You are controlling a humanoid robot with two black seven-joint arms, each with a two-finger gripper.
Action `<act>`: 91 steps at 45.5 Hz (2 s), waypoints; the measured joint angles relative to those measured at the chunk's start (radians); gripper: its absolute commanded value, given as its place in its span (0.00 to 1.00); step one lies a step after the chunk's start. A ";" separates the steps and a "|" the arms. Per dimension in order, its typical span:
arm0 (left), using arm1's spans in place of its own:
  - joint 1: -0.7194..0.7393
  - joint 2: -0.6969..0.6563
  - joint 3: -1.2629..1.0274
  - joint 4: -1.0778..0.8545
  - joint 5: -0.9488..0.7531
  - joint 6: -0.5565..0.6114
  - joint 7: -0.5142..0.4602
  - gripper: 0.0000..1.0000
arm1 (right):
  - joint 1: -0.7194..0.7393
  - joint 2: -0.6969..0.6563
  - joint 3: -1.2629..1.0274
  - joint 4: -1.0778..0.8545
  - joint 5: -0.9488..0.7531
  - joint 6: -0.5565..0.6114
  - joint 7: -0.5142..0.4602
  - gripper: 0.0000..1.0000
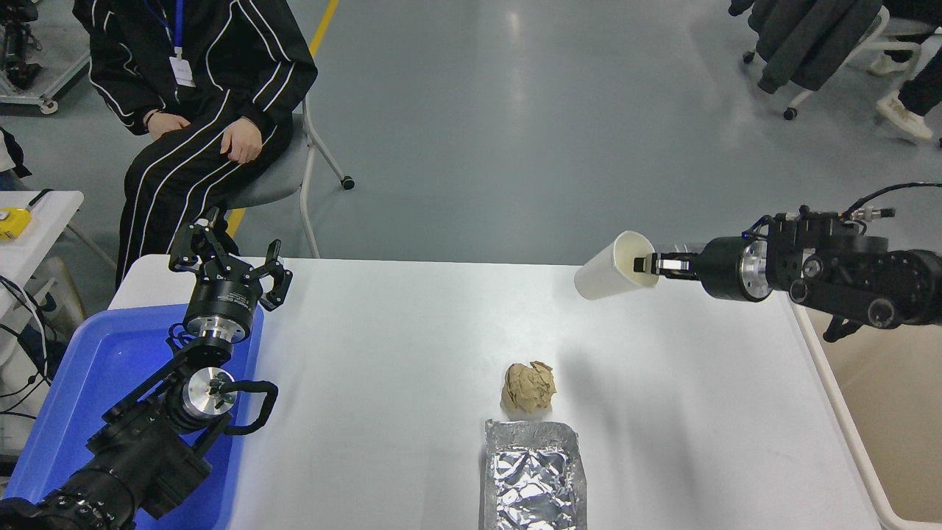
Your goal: Dispose of the paper cup in the dustbin
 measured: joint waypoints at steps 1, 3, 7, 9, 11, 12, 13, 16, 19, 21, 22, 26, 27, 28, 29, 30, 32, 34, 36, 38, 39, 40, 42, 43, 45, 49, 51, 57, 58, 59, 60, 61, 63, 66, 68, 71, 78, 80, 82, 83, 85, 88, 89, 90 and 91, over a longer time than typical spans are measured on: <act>0.000 0.000 0.000 0.000 0.000 0.000 0.000 1.00 | 0.000 -0.006 0.008 0.000 0.002 0.003 0.000 0.00; 0.000 0.000 0.000 0.000 0.000 0.000 0.000 1.00 | 0.002 -0.020 0.027 0.000 0.008 0.010 0.000 0.00; 0.000 0.000 0.000 0.000 0.000 0.000 0.000 1.00 | 0.006 -0.052 0.059 -0.003 0.016 0.025 0.000 0.00; 0.000 0.000 0.000 0.000 0.000 0.000 0.000 1.00 | 0.007 -0.062 0.066 -0.005 0.017 0.030 0.000 0.00; 0.000 0.000 0.000 0.000 0.000 -0.001 0.000 1.00 | 0.009 -0.084 0.077 -0.014 0.020 0.039 0.000 0.00; 0.000 0.000 0.000 0.000 0.000 -0.001 0.000 1.00 | 0.010 -0.092 0.081 -0.018 0.021 0.042 0.000 0.00; 0.000 0.000 0.000 0.000 0.000 -0.001 0.000 1.00 | 0.012 -0.100 0.085 -0.022 0.022 0.045 0.000 0.00; 0.000 0.000 0.000 0.000 0.000 -0.001 0.000 1.00 | 0.011 -0.127 0.097 -0.037 0.025 0.058 0.000 0.00; 0.000 0.000 0.000 0.000 0.000 -0.001 0.000 1.00 | 0.006 -0.156 0.108 -0.060 0.035 0.070 0.000 0.00; 0.000 0.000 0.000 0.000 0.000 -0.001 0.000 1.00 | 0.003 -0.171 0.113 -0.075 0.045 0.076 0.000 0.00; 0.000 0.000 0.000 0.000 0.000 -0.001 0.000 1.00 | 0.000 -0.180 0.116 -0.088 0.055 0.079 0.000 0.00; 0.000 0.000 0.000 0.000 0.000 -0.001 0.000 1.00 | -0.019 -0.205 0.122 -0.136 0.091 0.087 -0.001 0.00; 0.000 0.000 0.000 0.000 0.000 -0.001 0.000 1.00 | -0.025 -0.209 0.123 -0.148 0.099 0.089 -0.002 0.00; 0.000 0.000 0.000 0.000 0.000 -0.001 0.000 1.00 | -0.031 -0.213 0.124 -0.162 0.108 0.090 -0.002 0.00; 0.000 0.000 0.000 0.000 0.000 -0.001 0.000 1.00 | -0.040 -0.218 0.126 -0.183 0.121 0.092 -0.003 0.00; 0.000 0.000 0.000 0.000 0.000 -0.001 0.000 1.00 | -0.047 -0.221 0.126 -0.198 0.129 0.093 -0.004 0.00; 0.000 0.000 0.000 0.000 0.000 -0.001 0.000 1.00 | -0.064 -0.227 0.128 -0.233 0.149 0.095 -0.005 0.00; 0.000 0.000 0.000 0.000 0.000 -0.001 0.000 1.00 | -0.087 -0.232 0.129 -0.278 0.173 0.099 -0.006 0.00; 0.000 0.000 0.000 0.000 0.000 -0.001 0.000 1.00 | -0.108 -0.235 0.130 -0.319 0.194 0.102 -0.007 0.00; 0.000 0.000 0.000 0.000 0.000 0.000 0.000 1.00 | -0.138 -0.236 0.132 -0.372 0.221 0.105 -0.009 0.00; 0.000 0.000 0.000 0.000 0.000 0.000 0.000 1.00 | -0.150 -0.236 0.132 -0.395 0.231 0.106 -0.009 0.00; 0.000 0.000 0.000 0.000 0.000 -0.001 0.000 1.00 | -0.168 -0.235 0.132 -0.430 0.248 0.107 -0.010 0.00; 0.000 0.000 0.000 0.000 0.000 0.000 0.000 1.00 | -0.193 -0.230 0.133 -0.480 0.270 0.109 -0.012 0.00; 0.000 0.000 0.000 0.000 0.000 0.000 0.000 1.00 | -0.206 -0.226 0.133 -0.503 0.280 0.110 -0.013 0.00; 0.000 0.000 0.000 0.000 0.000 -0.001 0.000 1.00 | -0.237 -0.216 0.134 -0.558 0.302 0.112 -0.016 0.00; 0.000 0.000 0.000 0.000 0.000 0.000 0.000 1.00 | -0.290 -0.202 0.135 -0.646 0.331 0.113 -0.027 0.00; 0.000 0.000 0.000 0.000 0.000 0.000 0.000 1.00 | -0.319 -0.194 0.136 -0.689 0.343 0.113 -0.037 0.00; 0.000 0.000 0.000 0.000 0.000 0.000 0.000 1.00 | -0.395 -0.180 0.138 -0.781 0.364 0.109 -0.079 0.00; 0.000 0.000 0.000 0.000 0.000 0.000 0.000 1.00 | -0.407 -0.178 0.138 -0.794 0.367 0.109 -0.087 0.00; 0.000 0.000 0.000 0.000 0.000 0.000 0.000 1.00 | -0.417 -0.177 0.138 -0.804 0.368 0.108 -0.094 0.00; 0.000 0.000 0.000 0.000 0.000 0.000 0.000 1.00 | -0.428 -0.176 0.138 -0.814 0.370 0.108 -0.102 0.00; 0.000 0.000 0.000 0.000 0.000 0.000 0.000 1.00 | -0.443 -0.174 0.138 -0.827 0.372 0.107 -0.114 0.00; 0.000 0.000 0.000 0.000 0.000 0.000 0.000 1.00 | -0.462 -0.172 0.138 -0.842 0.375 0.107 -0.130 0.00; 0.000 0.000 0.000 0.000 0.000 0.000 -0.001 1.00 | -0.496 -0.166 0.139 -0.862 0.379 0.106 -0.158 0.00; 0.000 0.000 0.000 0.000 0.000 0.000 -0.001 1.00 | -0.518 -0.162 0.139 -0.872 0.380 0.106 -0.174 0.00; 0.000 0.000 0.000 0.000 0.000 0.000 -0.001 1.00 | -0.547 -0.152 0.139 -0.883 0.382 0.106 -0.193 0.00; 0.000 0.000 0.000 0.000 0.000 0.000 -0.001 1.00 | -0.611 -0.119 0.140 -0.899 0.386 0.104 -0.221 0.00; 0.000 0.000 0.000 0.000 0.000 0.000 -0.001 1.00 | -0.630 -0.107 0.144 -0.902 0.387 0.104 -0.226 0.00; 0.000 0.000 0.000 0.000 0.000 0.000 -0.001 1.00 | -0.645 -0.096 0.148 -0.905 0.388 0.103 -0.230 0.00; 0.000 0.000 0.000 0.000 0.000 0.000 -0.001 1.00 | -0.652 -0.091 0.151 -0.905 0.388 0.103 -0.231 0.00; 0.000 0.000 0.000 0.000 0.000 -0.001 -0.001 1.00 | -0.668 -0.078 0.159 -0.907 0.389 0.102 -0.234 0.00; 0.000 0.000 0.000 0.000 0.000 -0.001 -0.001 1.00 | -0.686 -0.061 0.167 -0.910 0.390 0.101 -0.238 0.00; 0.000 0.000 0.000 0.000 0.000 -0.001 -0.001 1.00 | -0.690 -0.055 0.169 -0.910 0.390 0.100 -0.238 0.00; 0.000 0.000 0.000 0.000 0.000 -0.001 -0.001 1.00 | -0.696 -0.050 0.171 -0.910 0.390 0.100 -0.239 0.00; 0.000 0.000 0.000 0.000 0.000 -0.001 -0.001 1.00 | -0.702 -0.043 0.174 -0.911 0.390 0.098 -0.240 0.00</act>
